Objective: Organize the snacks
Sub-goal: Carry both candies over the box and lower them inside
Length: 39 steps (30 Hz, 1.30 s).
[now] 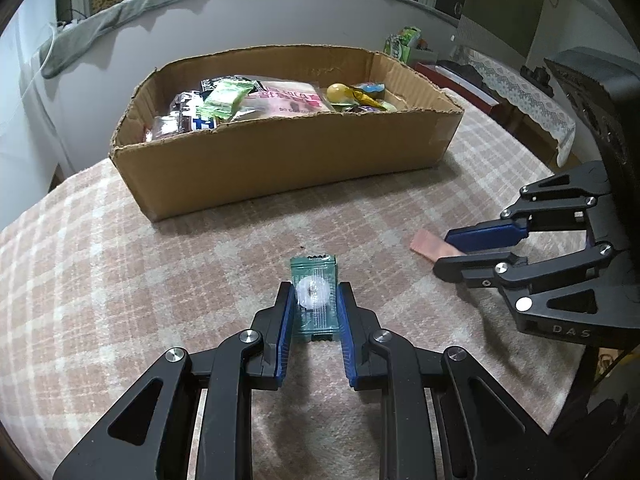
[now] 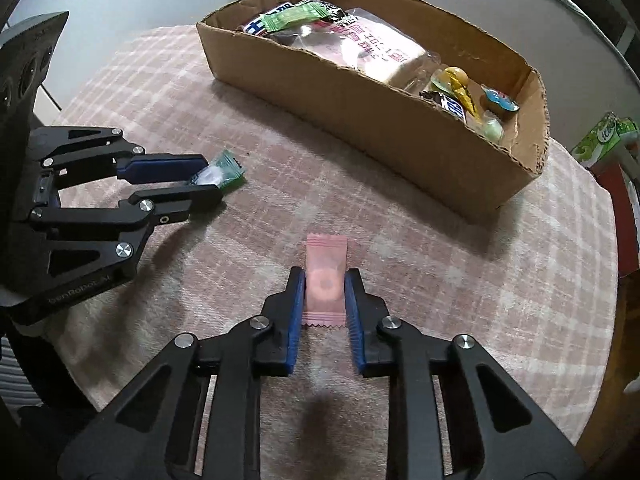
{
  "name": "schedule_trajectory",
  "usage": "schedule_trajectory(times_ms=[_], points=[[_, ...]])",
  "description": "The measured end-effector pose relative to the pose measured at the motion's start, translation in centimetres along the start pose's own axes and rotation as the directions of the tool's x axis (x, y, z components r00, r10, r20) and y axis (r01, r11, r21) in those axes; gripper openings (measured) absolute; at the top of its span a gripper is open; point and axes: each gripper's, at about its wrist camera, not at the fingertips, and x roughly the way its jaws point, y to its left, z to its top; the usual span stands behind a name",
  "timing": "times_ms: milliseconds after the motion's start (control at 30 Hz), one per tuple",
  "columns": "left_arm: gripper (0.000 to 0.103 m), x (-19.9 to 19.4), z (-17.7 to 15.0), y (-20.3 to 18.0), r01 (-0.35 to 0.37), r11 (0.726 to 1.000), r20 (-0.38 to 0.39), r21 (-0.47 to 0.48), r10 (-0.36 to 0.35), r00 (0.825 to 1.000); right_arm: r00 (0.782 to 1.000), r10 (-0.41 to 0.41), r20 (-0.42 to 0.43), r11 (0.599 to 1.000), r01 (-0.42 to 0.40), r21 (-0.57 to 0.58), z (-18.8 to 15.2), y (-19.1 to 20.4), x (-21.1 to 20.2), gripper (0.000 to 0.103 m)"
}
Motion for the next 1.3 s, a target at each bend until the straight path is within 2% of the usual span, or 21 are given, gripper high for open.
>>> schedule_trajectory(times_ms=[233,400,600,867,1067,1300], points=[[0.019,-1.5,0.1,-0.2,-0.008,1.000,0.025,-0.008,0.008,1.000,0.999,0.029,0.046,0.999,-0.030,0.021,0.2,-0.3,-1.3,0.020],[0.019,-3.4,0.9,-0.6,-0.014,1.000,0.072,-0.006,0.014,0.997,0.994,0.022,0.106,1.000,-0.023,0.010,0.4,-0.9,-4.1,0.020],[0.019,-5.4,3.2,-1.2,-0.039,0.999,0.140,0.020,0.036,0.989,0.983,0.005,0.185,1.000,-0.006,0.004,1.8,-1.6,-7.0,0.020],[0.019,-6.0,6.9,-0.7,-0.066,0.997,0.193,0.047,0.056,0.979,0.964,-0.031,0.266,0.999,0.019,0.049,4.7,-4.6,-9.3,0.020],[0.019,-5.0,9.8,0.4,-0.070,0.997,0.199,0.035,0.062,0.978,0.956,-0.055,0.289,0.996,0.032,0.083,7.3,-7.7,-9.3,0.020],[0.019,-2.8,12.7,1.4,-0.063,0.998,0.177,0.011,0.060,0.982,0.959,-0.058,0.279,0.994,0.029,0.109,9.9,-10.3,-7.1,0.020]])
